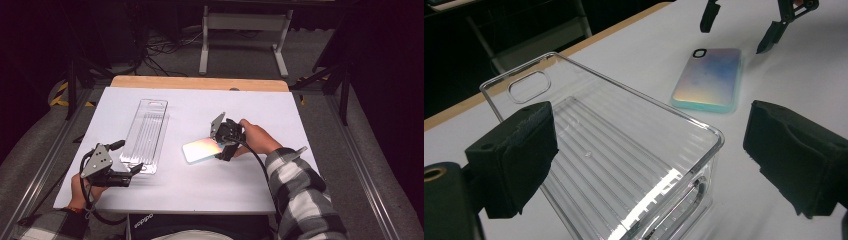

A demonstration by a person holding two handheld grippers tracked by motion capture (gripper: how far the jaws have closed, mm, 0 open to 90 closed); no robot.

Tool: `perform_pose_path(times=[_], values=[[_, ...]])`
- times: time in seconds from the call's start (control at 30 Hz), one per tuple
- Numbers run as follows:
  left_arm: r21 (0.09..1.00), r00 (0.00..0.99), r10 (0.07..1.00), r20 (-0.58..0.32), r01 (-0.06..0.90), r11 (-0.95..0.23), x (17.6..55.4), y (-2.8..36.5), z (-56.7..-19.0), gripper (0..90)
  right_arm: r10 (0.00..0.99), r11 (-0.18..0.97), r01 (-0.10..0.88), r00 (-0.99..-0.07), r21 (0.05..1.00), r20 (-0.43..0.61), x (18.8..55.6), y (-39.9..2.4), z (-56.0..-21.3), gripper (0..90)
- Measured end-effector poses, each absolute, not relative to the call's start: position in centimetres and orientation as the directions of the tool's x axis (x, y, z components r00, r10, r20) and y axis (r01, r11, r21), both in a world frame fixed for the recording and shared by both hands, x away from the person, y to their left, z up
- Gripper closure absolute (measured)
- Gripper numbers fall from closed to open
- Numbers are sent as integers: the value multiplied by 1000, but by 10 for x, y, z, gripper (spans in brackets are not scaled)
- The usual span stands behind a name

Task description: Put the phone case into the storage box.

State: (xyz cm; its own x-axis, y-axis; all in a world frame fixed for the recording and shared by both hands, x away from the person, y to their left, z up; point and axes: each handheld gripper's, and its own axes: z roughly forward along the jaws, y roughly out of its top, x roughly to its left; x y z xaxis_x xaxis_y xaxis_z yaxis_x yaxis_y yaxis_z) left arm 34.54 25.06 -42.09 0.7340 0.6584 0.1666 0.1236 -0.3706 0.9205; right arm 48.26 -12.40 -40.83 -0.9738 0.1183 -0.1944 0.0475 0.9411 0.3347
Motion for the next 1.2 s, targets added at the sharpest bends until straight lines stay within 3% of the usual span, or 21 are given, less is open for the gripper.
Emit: perform_pose_path(times=[0.3,0.63,0.93,1.2], values=[[921,747,647,155,128,-369,346,250,-423,78,-13,974,-58,-980,217,-200,490,-89,-413,96],[919,755,637,156,125,-373,345,249,-423,78,-112,975,-141,-979,172,-171,499,-67,-423,108],[919,764,627,152,124,-374,345,248,-424,78,-148,977,-165,-981,137,-128,507,-66,-428,90],[915,771,618,151,128,-383,346,246,-425,79,-132,977,-141,-989,161,-65,512,-68,-430,146]])
